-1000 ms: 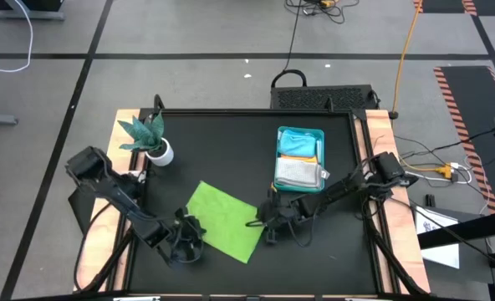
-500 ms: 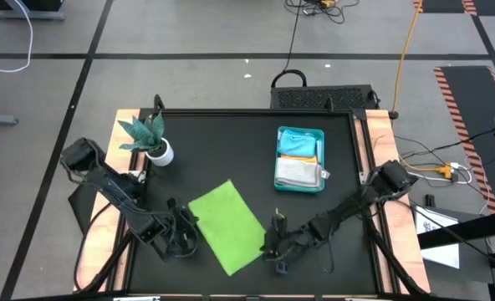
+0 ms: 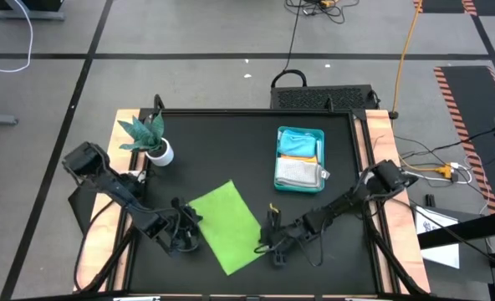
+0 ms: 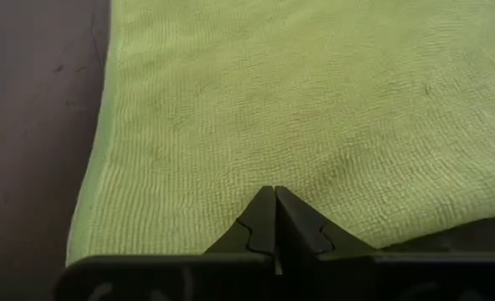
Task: Fold microfiber towels
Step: Fold the light green microfiber cloth
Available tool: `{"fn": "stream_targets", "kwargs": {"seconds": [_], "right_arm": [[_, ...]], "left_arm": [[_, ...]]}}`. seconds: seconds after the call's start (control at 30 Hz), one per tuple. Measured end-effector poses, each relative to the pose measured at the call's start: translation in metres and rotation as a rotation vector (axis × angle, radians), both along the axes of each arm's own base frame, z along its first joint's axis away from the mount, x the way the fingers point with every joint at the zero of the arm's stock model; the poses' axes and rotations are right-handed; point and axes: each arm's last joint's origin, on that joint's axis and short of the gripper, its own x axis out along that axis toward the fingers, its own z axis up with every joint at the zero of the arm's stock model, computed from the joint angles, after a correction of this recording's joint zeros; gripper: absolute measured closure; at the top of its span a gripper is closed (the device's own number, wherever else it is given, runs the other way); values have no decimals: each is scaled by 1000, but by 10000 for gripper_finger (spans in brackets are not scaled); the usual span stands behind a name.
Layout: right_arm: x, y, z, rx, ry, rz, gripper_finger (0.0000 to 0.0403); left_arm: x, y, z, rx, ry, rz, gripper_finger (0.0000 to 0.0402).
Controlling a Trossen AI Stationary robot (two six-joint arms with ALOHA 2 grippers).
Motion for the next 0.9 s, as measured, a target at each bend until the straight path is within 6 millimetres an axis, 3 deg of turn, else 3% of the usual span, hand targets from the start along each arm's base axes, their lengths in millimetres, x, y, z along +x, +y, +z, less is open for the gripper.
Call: {"fn": "stream_targets", "kwargs": {"seconds": [0.23, 0.4, 0.5, 0.73, 0.9], "right_arm": [[6, 26, -14, 71, -90, 81, 403], [8, 37, -4, 35, -128, 137, 403], [11, 40, 12, 46, -181, 153, 403], [17, 27, 24, 31, -209, 134, 403], [22, 4, 16, -18, -125, 81, 403]], "left_arm": [[-4, 7, 6, 15, 17, -52, 387], [-4, 3, 23, -65, -56, -82, 398], [-1, -7, 31, -107, -148, -123, 395], [11, -39, 42, -171, -409, -282, 396], [20, -51, 22, -186, -460, -305, 398]]}}
